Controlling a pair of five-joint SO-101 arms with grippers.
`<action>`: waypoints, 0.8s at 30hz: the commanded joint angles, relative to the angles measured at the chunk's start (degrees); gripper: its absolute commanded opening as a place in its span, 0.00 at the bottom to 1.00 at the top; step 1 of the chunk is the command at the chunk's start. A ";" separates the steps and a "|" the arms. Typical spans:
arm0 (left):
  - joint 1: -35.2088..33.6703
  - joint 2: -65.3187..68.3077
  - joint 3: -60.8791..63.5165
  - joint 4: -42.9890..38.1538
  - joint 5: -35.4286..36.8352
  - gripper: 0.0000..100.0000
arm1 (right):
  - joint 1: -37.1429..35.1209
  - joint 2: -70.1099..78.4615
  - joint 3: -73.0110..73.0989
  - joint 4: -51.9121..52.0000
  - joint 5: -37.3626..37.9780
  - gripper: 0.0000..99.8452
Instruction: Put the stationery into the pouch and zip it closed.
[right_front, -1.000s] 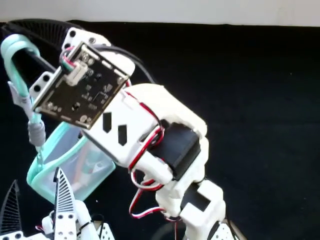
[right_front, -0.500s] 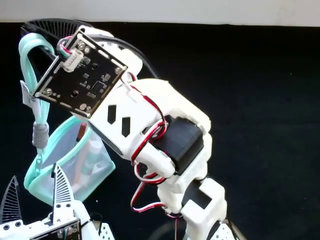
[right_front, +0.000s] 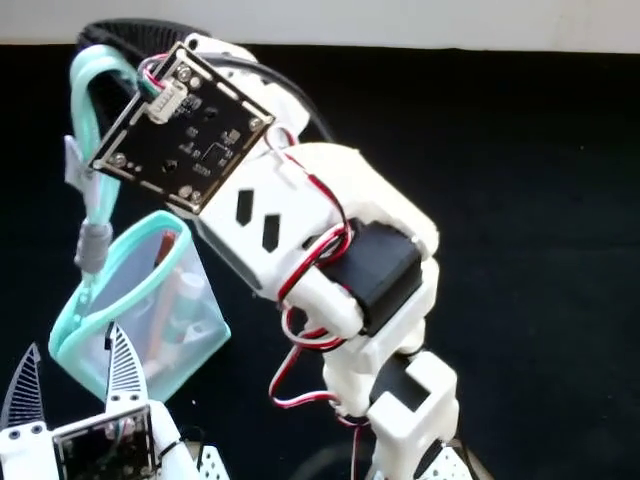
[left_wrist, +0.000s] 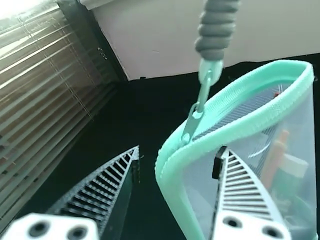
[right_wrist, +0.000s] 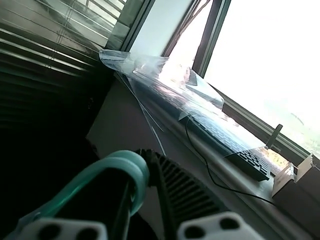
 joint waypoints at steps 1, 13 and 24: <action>-1.89 0.22 0.22 -0.62 -0.62 0.26 | 1.01 -2.77 -1.54 2.77 1.05 0.01; -6.64 0.22 2.59 -0.62 -2.37 0.26 | 2.86 -2.59 -1.45 4.70 3.34 0.01; -11.82 0.13 6.02 -3.43 -2.55 0.26 | 3.12 -2.42 -1.19 7.52 3.34 0.01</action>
